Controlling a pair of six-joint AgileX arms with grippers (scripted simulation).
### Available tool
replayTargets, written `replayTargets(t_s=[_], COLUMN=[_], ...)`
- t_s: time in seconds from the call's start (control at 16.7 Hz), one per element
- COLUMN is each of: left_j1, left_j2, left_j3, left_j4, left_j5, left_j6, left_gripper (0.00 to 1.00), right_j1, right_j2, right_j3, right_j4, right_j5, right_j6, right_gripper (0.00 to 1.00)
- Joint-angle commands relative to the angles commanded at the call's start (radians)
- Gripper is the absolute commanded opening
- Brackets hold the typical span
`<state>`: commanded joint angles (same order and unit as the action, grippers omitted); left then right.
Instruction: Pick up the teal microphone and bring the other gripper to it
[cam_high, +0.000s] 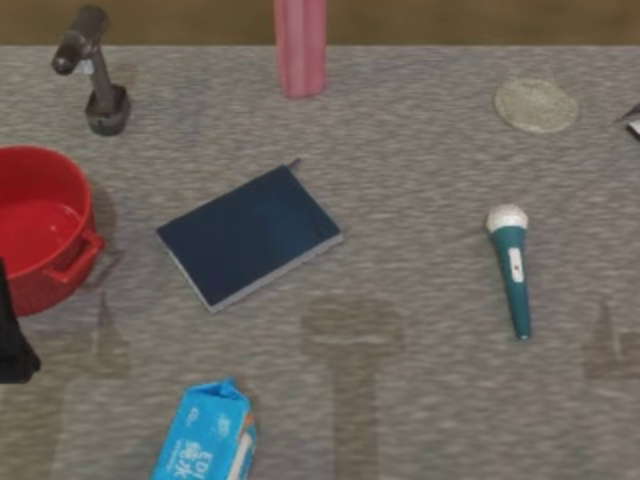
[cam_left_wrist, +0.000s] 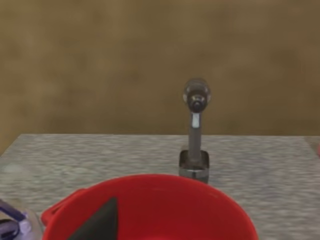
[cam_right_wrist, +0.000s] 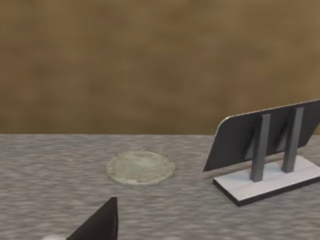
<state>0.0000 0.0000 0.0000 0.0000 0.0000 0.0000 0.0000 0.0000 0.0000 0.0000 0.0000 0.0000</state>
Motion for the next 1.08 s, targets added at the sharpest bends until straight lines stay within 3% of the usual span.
replayTargets(t_s=[0.24,0.48,1.08], left_j1=[0.000,0.000,0.000], left_j2=[0.000,0.000,0.000], left_j3=[0.000,0.000,0.000], left_j4=[0.000,0.000,0.000], left_j5=[0.000,0.000,0.000], left_j6=[0.000,0.000,0.000], left_gripper=[1.00,1.00,1.00], right_j1=[0.012,0.066,0.265], right_j2=[0.031,0.222,1.164], right_j3=[0.029,0.182,0.822], right_j4=[-0.018,-0.124,-0.591], right_j5=[-0.002,-0.003,0.028], right_j6=[0.010,0.063,0.281], right_gripper=[1.00,1.00,1.00])
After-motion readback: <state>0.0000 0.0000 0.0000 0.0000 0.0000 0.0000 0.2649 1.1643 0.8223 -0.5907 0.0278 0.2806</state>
